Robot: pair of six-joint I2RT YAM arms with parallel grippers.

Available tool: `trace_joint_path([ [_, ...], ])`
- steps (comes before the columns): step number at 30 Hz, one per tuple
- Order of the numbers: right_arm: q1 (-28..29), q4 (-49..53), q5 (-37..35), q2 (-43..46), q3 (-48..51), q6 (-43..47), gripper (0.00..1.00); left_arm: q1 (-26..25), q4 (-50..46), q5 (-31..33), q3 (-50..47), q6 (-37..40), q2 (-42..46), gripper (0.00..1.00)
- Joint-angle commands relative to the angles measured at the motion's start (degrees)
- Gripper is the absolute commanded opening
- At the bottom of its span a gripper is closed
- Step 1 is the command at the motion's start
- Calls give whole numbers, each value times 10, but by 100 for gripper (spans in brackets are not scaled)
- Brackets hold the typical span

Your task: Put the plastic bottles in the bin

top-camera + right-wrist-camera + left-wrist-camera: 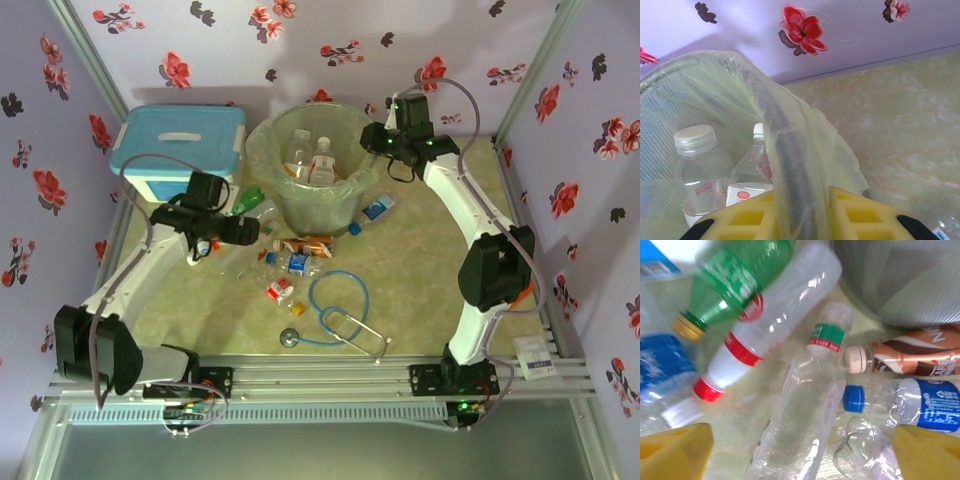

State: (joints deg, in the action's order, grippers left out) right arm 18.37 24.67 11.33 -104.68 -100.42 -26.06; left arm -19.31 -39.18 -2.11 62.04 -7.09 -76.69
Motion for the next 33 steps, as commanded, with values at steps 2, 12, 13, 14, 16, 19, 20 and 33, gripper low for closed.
trace_joint_path([
  [2,-5,8,4,18,8,0,26,-4,44,7,-44,4,-44,100],
  [12,-5,13,-3,19,11,4,26,-9,81,-3,-17,33,-168,100],
  [13,-5,13,-4,18,11,4,26,-9,80,-2,-13,37,-180,100],
  [14,-5,13,-3,17,10,4,26,-9,80,0,-9,39,-189,100],
  [16,-4,15,-3,15,7,5,26,-10,80,1,-3,41,-208,100],
  [19,-6,16,-5,14,5,6,26,-12,82,2,1,41,-225,96],
  [20,-6,16,-5,14,4,6,26,-12,83,3,1,41,-228,93],
  [33,-6,18,-4,10,-1,6,26,-20,52,6,12,34,-196,65],
])
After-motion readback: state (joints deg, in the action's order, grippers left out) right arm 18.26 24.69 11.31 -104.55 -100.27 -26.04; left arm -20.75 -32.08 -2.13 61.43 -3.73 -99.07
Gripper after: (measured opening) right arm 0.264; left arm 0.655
